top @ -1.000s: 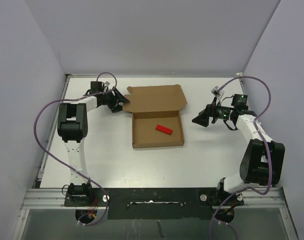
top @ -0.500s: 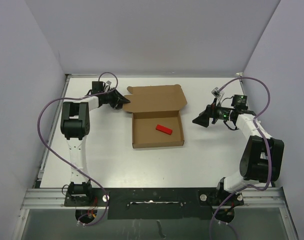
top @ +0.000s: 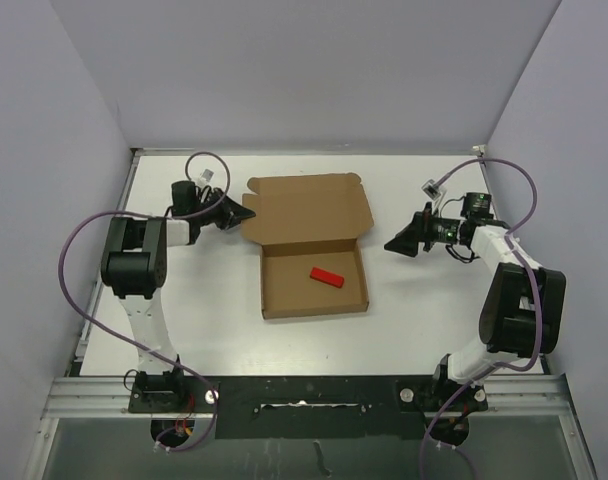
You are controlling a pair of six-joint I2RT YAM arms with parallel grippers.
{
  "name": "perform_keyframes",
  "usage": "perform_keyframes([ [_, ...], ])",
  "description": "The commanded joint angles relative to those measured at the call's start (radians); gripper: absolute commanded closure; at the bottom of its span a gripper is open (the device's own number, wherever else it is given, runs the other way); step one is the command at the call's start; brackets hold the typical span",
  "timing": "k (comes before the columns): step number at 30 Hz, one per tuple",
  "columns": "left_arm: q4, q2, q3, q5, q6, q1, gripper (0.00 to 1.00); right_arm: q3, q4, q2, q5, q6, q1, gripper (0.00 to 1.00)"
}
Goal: Fold the paper box
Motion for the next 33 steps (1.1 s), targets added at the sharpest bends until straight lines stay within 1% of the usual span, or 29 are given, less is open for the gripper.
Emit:
perform_keyframes([
  [1,0.327,-0.214,-0.148,-0.023,0.079,-0.002,1.0,0.06,-0.024,-0.013,-0.064,-0.005,-0.026,0.01],
  [4,0.422,-0.3,-0.254,-0.037,0.134,-0.014,1.0,0.083,-0.077,-0.01,-0.076,-0.038,-0.043,0.01],
  [7,0.439,-0.389,-0.346,-0.077,0.193,-0.029,1.0,0.117,-0.147,0.002,-0.084,-0.086,-0.052,0.01],
  [9,0.45,-0.454,-0.395,-0.11,0.258,-0.045,1.0,0.139,-0.179,0.01,-0.086,-0.102,-0.052,0.01],
  [13,0.424,-0.59,-0.465,-0.181,0.369,-0.088,1.0,0.207,-0.266,0.032,-0.079,-0.151,-0.031,0.01],
  [17,0.395,-0.687,-0.506,-0.211,0.482,-0.137,1.0,0.283,-0.318,0.059,-0.008,-0.186,0.03,0.01],
  [19,0.379,-0.729,-0.524,-0.222,0.53,-0.152,1.0,0.32,-0.318,0.079,0.023,-0.173,0.043,0.01],
  [23,0.387,-0.783,-0.572,-0.238,0.568,-0.162,1.0,0.386,-0.32,0.108,0.064,-0.155,0.073,0.01],
  [27,0.425,-0.805,-0.611,-0.24,0.582,-0.162,1.0,0.417,-0.307,0.122,0.163,-0.149,0.141,0.0],
  [30,0.434,-0.815,-0.623,-0.236,0.585,-0.163,1.0,0.415,-0.265,0.129,0.196,-0.108,0.162,0.02],
  [33,0.439,-0.825,-0.633,-0.238,0.587,-0.163,1.0,0.427,-0.253,0.143,0.198,-0.093,0.166,0.08],
])
